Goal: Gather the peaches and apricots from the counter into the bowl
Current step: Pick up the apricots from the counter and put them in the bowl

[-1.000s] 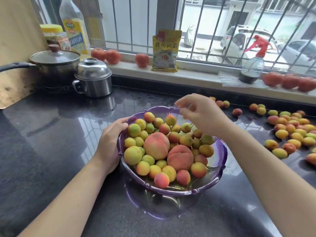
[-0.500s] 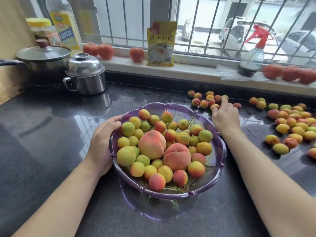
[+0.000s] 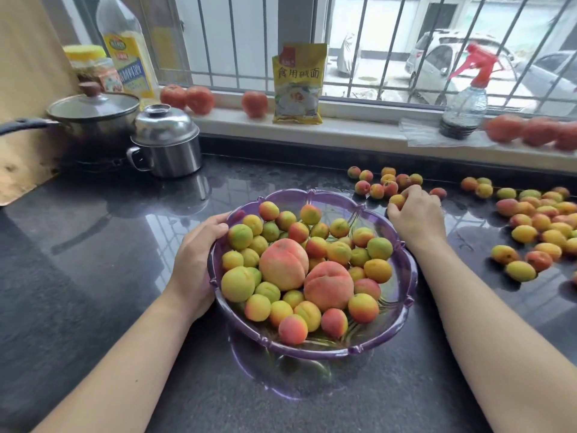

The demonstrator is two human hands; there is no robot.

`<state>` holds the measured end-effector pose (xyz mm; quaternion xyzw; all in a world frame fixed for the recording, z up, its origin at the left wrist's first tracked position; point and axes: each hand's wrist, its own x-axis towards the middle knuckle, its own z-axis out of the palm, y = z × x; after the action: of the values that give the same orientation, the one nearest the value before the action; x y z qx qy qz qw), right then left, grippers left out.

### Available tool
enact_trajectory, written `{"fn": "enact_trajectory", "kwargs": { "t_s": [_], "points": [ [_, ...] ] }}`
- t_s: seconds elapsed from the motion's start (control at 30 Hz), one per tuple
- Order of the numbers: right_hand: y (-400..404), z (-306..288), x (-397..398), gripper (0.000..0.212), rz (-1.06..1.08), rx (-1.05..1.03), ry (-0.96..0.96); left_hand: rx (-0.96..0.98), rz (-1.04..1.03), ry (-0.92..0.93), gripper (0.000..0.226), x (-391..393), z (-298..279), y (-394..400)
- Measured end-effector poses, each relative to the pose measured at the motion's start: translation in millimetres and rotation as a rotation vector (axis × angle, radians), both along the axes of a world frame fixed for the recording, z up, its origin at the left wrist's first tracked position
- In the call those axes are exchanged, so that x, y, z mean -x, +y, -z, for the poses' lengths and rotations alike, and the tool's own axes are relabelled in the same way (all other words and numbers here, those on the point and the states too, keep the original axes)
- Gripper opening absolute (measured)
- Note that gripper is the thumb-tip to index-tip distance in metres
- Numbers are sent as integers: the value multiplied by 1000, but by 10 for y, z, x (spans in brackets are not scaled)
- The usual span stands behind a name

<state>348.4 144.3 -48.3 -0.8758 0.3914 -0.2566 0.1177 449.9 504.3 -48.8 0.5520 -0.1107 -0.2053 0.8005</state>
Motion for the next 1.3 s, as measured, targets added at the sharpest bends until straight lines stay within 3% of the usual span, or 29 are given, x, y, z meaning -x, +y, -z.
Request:
{"fn": "enact_trajectory", "kwargs": {
  "t_s": [0.1,0.23,0.37,0.5,0.57,0.63,0.7,0.8,1.13,1.3],
  "points": [
    [30,3,80,25,-15,-26,-103,-9,1,1,50,-10,8,7],
    [3,2,128,40,-54,-40,-253,-1,-8,0,48,0,-7,0],
    [52,-108,140,33,-114,10,-349,-8,-19,-18,41,49,-55,1],
    [294,-673,159,26,-235,14,-472,-25,-30,-28,38,83,-100,-6],
    [607,-976,168,26,-399,-117,-373,-15,-30,-22,45,89,-117,-11],
    [1010,-1173,156,27,-629,-246,-143,-15,-23,-26,48,90,-122,-16],
    [1352,-1210,92,26,-816,-235,62,-13,-20,-26,48,90,-119,-12],
    [1593,-1104,-73,28,-899,-106,187,-12,-20,-28,48,87,-115,-6],
    [1660,-829,-193,27,-999,252,234,-1,-18,-15,51,82,-108,-19],
    [1620,-870,-151,24,-1042,264,223,-20,-28,-19,50,86,-108,-10]
  ]
}}
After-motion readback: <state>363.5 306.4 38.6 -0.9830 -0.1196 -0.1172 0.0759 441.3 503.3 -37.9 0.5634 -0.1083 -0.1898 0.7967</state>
